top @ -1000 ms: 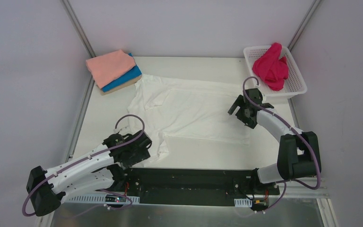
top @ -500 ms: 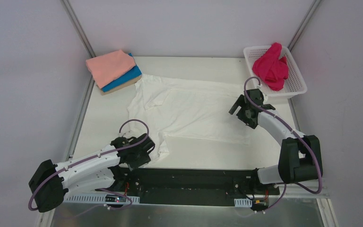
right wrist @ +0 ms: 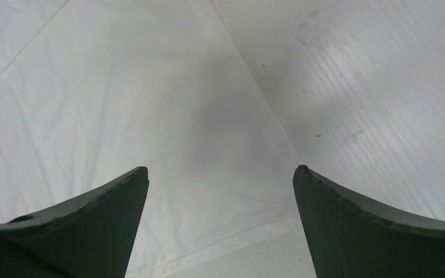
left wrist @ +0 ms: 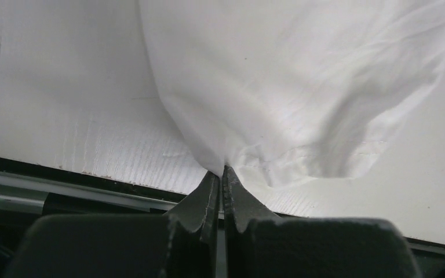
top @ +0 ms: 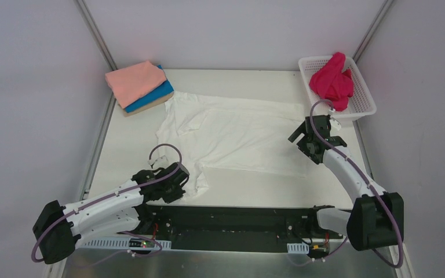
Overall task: Fold and stack the t-shirts
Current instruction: Grab the side of the flattened tshirt closest away from the robot with both arms
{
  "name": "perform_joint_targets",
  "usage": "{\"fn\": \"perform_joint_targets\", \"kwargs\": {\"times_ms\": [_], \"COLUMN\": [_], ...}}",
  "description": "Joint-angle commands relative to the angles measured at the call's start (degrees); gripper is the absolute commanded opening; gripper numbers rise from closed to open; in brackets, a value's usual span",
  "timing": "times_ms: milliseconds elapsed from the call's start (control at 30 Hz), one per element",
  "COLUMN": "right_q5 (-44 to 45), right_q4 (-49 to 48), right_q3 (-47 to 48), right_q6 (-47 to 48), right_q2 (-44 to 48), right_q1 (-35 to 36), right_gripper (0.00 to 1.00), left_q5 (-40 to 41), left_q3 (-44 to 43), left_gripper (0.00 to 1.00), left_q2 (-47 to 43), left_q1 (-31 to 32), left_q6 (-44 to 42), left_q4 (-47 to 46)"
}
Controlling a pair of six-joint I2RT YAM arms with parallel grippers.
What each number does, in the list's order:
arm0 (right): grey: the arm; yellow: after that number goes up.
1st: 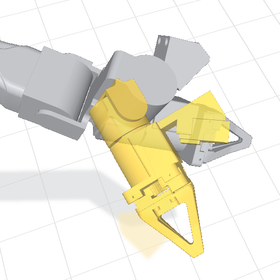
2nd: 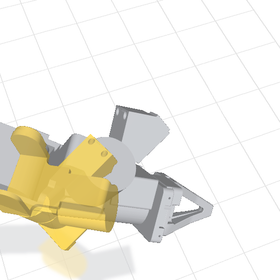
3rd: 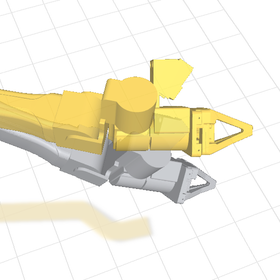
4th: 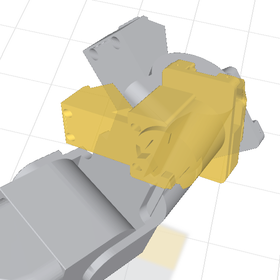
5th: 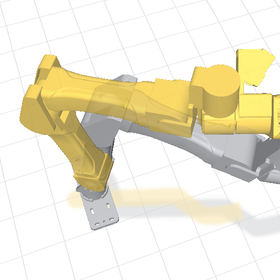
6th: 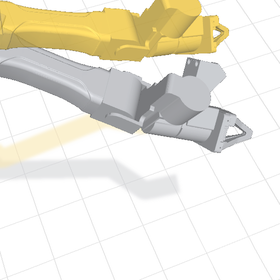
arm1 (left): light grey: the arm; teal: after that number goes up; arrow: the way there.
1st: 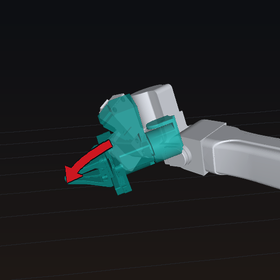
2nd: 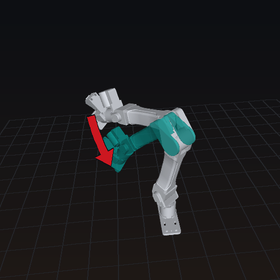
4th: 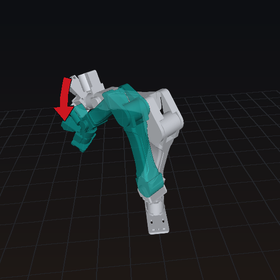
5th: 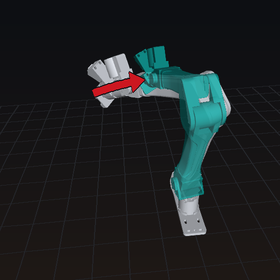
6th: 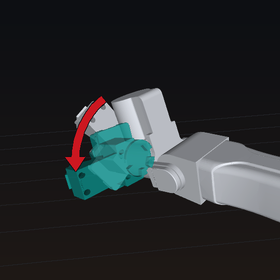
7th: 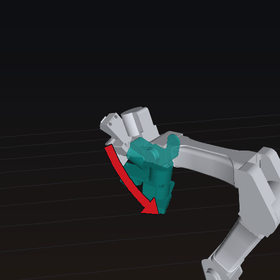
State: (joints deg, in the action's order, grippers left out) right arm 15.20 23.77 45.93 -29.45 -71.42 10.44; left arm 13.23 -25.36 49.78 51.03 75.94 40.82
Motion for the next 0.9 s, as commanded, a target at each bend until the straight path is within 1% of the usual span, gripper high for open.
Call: {"fn": "perform_joint_targets", "kwargs": {"times_ms": [0, 167, 233, 333, 500, 600, 733, 867], "right_q5": [6.51, 1.50, 0.08, -2.08, -3.22, -2.86, -3.69, -4.74], "right_q4": [9.22, 13.64, 12.91, 9.20, 4.64, 3.53, 1.84, -0.05], "right_q3": [-5.11, -12.81, -15.57, -18.46, -19.96, -20.28, -20.94, -21.26], "right_q6": [-7.75, -13.21, -14.61, -16.11, -15.65, -15.54, -15.63, -15.34], "right_q2": [8.65, 16.88, 18.84, 20.37, 18.94, 16.93, 15.36, 14.37], "right_q1": [-1.40, -4.70, -5.17, -5.31, -5.32, -5.31, -5.29, -5.26], "right_gripper": [0.99, 0.99, 0.98, 0.91, 0.72, 0.59, 0.46, 0.25], "left_q5": [4.34, 3.84, 4.10, 4.48, 5.87, 7.77, 8.74, 11.80], "left_q3": [-2.50, -3.90, -4.43, -5.39, -5.84, -6.11, -6.86, -8.18], "left_gripper": [0.00, 0.00, 0.00, 0.00, 0.00, 0.00, 0.00, 0.00], "left_q2": [-3.47, -6.68, -7.91, -9.10, -11.33, -12.38, -12.23, -11.41], "left_q1": [0.01, -0.18, -0.29, -0.28, -0.30, -0.31, -0.35, -0.41], "left_q6": [-6.11, -10.91, -12.66, -15.02, -16.61, -16.53, -17.28, -18.61], "left_q4": [-1.45, -2.60, -3.50, -4.08, -4.16, -4.19, -4.57, -5.39]}}
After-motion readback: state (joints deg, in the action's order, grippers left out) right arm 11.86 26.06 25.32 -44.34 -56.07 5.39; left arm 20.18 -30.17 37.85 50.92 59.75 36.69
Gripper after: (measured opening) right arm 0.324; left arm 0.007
